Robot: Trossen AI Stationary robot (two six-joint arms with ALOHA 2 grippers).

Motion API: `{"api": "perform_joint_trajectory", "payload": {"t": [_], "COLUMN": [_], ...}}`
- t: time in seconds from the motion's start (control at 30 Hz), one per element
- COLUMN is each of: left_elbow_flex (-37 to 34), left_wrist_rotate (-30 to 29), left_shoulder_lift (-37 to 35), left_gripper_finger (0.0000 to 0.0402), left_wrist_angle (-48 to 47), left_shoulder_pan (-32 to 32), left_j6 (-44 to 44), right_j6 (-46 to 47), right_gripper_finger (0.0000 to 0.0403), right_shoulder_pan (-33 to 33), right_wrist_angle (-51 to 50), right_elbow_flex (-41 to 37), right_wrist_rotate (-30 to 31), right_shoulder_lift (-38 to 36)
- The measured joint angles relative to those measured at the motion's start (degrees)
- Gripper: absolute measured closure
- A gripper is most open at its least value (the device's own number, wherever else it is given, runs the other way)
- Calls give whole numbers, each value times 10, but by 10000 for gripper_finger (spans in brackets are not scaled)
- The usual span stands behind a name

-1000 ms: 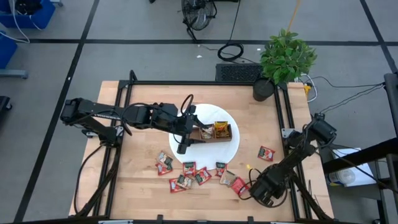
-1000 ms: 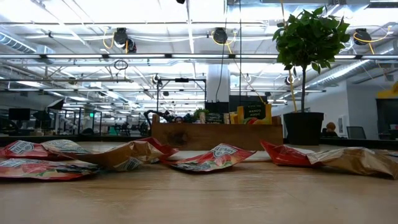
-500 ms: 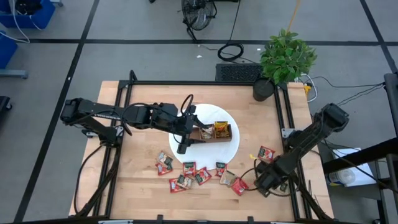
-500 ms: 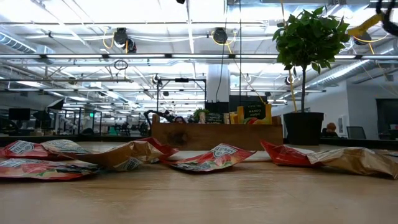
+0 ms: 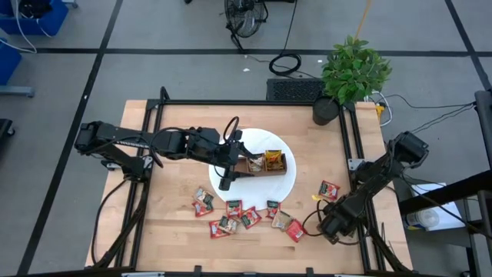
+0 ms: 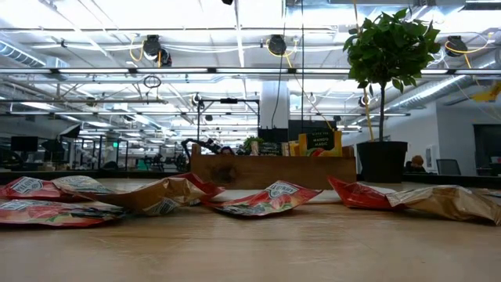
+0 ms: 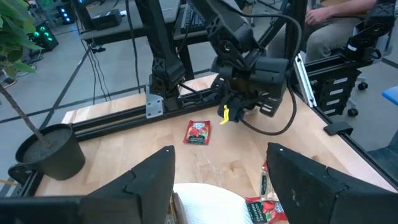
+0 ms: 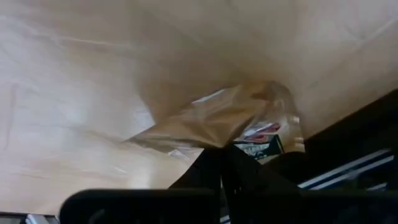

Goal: Pick & Place Tea
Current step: Put the brown tea bag into the middle section of the wooden organizer

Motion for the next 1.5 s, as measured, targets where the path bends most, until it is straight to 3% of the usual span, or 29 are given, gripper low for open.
{"api": "perform_joint_trajectory", "payload": {"t": [0.13,0.27,0.43,0.67,1.17,1.27,1.4,1.5], "left_elbow_flex": [0,0,0,0,0,0,0,0], "left_wrist_rotate": [0,0,0,0,0,0,0,0], "left_shoulder_lift": [0,0,0,0,0,0,0,0], "left_gripper_finger": [149,149,148,148,148,149,148,149], "left_wrist_angle": [0,0,0,0,0,0,0,0], "left_shoulder_pan": [0,0,0,0,0,0,0,0], "left_j6": [0,0,0,0,0,0,0,0], "right_j6": [-41,-95,-186,-341,-412,-499,-649,-643], "right_gripper_finger": [403,403,403,403,388,393,382,341], "right_shoulder_pan": [-13,-41,-69,-92,-129,-128,-132,-147], "right_wrist_angle": [48,123,209,250,349,455,613,665], "right_elbow_flex": [-9,-8,-8,-11,-60,-64,-64,-63], "right_wrist_rotate": [24,101,256,488,675,675,579,505], "right_shoulder_lift": [-1,-1,0,3,3,3,2,2]}}
